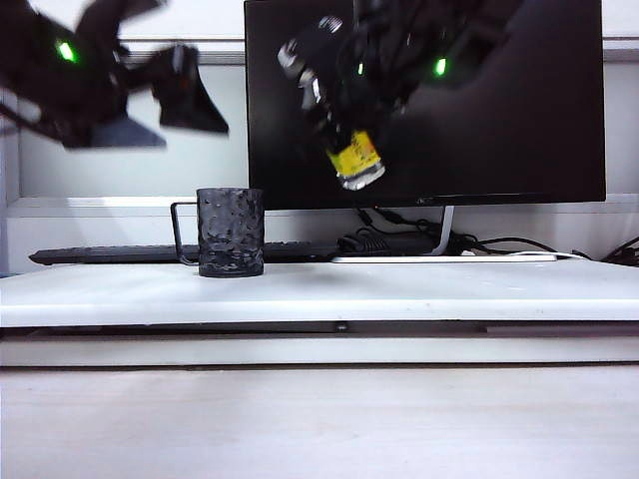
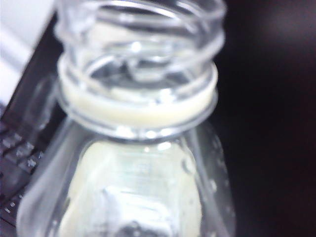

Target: Carefully pick up the bottle and pour some water from the bottle into the cup.

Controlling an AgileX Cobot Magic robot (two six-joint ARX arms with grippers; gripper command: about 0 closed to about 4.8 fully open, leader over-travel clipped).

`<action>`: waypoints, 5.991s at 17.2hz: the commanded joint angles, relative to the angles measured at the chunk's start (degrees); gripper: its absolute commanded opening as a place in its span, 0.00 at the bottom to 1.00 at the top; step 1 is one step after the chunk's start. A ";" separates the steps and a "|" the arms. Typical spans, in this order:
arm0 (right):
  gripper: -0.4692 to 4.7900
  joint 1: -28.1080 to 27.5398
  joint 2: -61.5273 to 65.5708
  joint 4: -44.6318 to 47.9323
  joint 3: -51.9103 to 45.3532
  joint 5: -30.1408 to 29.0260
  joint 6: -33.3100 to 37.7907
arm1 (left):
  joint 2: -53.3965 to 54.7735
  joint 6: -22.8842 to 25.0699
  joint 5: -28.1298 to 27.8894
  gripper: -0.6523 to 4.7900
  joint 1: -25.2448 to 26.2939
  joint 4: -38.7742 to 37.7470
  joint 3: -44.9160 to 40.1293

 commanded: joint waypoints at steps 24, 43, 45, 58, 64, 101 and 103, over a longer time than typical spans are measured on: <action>0.42 -5.53 -16.48 4.02 -32.68 -3.65 33.14 | -30.32 0.26 -2.25 1.00 0.00 -15.56 -7.08; 0.46 -5.79 -11.37 0.66 -32.83 -4.70 34.51 | -30.08 0.24 -1.90 1.00 0.00 -16.04 -7.10; 0.70 -5.79 -11.37 -0.61 -32.83 -5.27 34.53 | -30.08 0.24 -1.90 1.00 0.00 -16.04 -7.10; 1.00 -5.75 -16.46 -2.67 -32.79 -5.99 32.94 | -30.32 0.28 -2.43 1.00 0.02 -15.98 -7.08; 1.00 -5.75 -34.34 -17.68 -32.81 -6.62 32.22 | -39.89 0.31 -5.95 1.00 0.02 -16.41 -7.08; 0.11 -5.44 -108.72 -32.57 -83.89 -8.20 33.44 | -72.59 -3.61 -22.51 0.16 0.79 -44.30 -33.99; 0.11 -5.44 -108.72 -32.57 -83.89 -8.20 33.44 | -72.59 -3.61 -22.53 0.16 0.79 -44.28 -33.99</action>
